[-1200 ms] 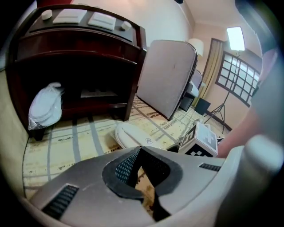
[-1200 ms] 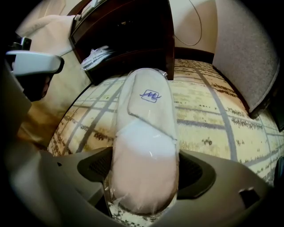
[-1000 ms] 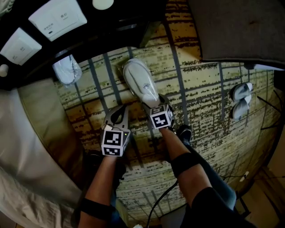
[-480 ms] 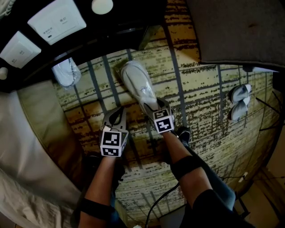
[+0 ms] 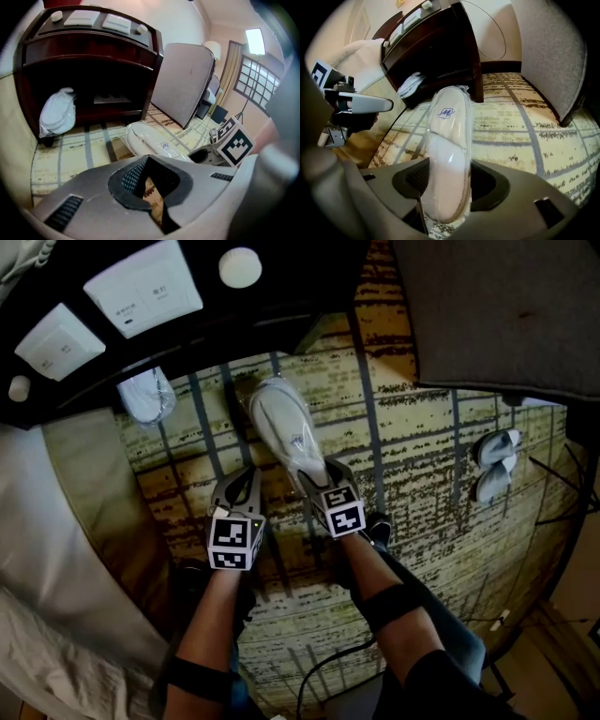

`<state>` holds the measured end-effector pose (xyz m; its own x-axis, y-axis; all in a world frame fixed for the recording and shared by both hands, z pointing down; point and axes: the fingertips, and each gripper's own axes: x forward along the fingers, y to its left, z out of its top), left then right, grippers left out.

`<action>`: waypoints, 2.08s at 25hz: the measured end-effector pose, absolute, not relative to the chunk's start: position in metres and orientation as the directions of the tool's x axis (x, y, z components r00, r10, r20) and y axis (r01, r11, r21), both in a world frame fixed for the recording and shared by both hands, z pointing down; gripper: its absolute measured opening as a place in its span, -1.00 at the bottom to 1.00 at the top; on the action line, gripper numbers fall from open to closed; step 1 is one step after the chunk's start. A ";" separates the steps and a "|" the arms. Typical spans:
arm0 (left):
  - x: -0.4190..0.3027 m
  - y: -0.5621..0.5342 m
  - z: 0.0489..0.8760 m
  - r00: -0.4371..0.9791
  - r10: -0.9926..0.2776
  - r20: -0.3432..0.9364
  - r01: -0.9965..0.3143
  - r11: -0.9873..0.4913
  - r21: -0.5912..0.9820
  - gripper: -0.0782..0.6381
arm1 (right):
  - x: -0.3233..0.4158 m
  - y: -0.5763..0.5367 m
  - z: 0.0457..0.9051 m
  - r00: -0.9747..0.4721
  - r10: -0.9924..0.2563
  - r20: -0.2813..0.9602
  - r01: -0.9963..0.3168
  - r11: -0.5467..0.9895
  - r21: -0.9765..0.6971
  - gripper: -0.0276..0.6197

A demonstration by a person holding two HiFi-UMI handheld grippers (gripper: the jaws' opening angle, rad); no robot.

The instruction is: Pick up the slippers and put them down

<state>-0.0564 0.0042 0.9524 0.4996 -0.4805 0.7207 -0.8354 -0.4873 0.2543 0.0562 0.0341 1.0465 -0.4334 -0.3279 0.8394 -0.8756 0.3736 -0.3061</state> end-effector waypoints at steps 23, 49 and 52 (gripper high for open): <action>-0.108 -0.096 0.901 0.401 -0.630 0.665 -0.894 -0.429 0.132 -0.78 | -0.028 -0.146 0.959 -0.552 -0.450 0.703 -0.828 0.398 -0.395 -0.13; -0.158 -0.126 0.906 0.357 -0.694 0.626 -0.911 -0.405 0.070 -0.78 | -0.058 -0.250 0.979 -0.388 -0.600 0.700 -0.915 0.161 -0.369 0.03; -0.160 -0.126 0.906 0.358 -0.695 0.623 -0.911 -0.406 0.071 -0.78 | -0.059 -0.260 0.968 -0.360 -0.644 0.674 -0.932 0.218 -0.290 0.27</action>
<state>-0.1599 -0.1258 0.9064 0.3584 -0.6955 0.6228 -0.9111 -0.4061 0.0708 -0.0591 -0.2597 0.9681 -0.3604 -0.6444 0.6744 -0.9320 0.2179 -0.2898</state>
